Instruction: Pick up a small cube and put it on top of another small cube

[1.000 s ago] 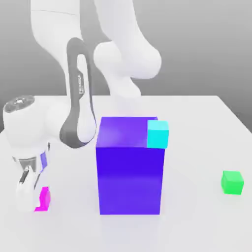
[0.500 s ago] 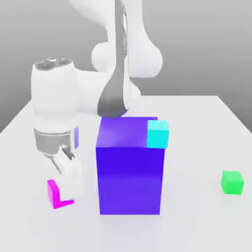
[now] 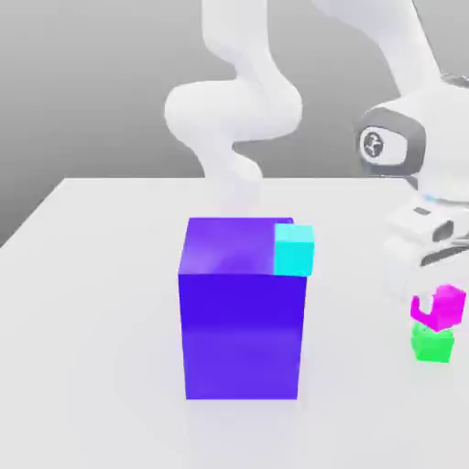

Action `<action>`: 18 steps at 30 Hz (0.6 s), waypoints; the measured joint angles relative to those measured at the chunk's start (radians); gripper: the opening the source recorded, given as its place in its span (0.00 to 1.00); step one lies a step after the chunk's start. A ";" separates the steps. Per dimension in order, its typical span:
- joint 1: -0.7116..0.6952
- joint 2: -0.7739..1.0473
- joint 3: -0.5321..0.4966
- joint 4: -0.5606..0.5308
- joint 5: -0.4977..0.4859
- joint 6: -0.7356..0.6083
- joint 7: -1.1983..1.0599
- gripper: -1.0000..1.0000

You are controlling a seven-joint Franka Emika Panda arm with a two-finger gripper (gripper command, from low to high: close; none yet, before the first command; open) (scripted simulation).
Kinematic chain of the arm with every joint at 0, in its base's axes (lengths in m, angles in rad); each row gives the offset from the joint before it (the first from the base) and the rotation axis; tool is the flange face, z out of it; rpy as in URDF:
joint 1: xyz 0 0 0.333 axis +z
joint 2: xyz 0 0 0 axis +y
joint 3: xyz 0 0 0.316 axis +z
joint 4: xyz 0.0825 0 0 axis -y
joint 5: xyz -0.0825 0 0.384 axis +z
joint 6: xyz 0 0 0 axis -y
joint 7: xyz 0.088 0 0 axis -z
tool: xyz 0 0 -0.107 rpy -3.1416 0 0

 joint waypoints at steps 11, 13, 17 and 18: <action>0.183 0.122 -0.194 -0.007 -0.062 0.090 0.009 0.00; 0.192 0.159 -0.209 -0.007 -0.092 0.122 0.031 0.00; 0.210 0.211 -0.234 -0.007 -0.138 0.165 0.064 1.00; 0.210 0.211 -0.234 -0.007 -0.138 0.165 0.064 1.00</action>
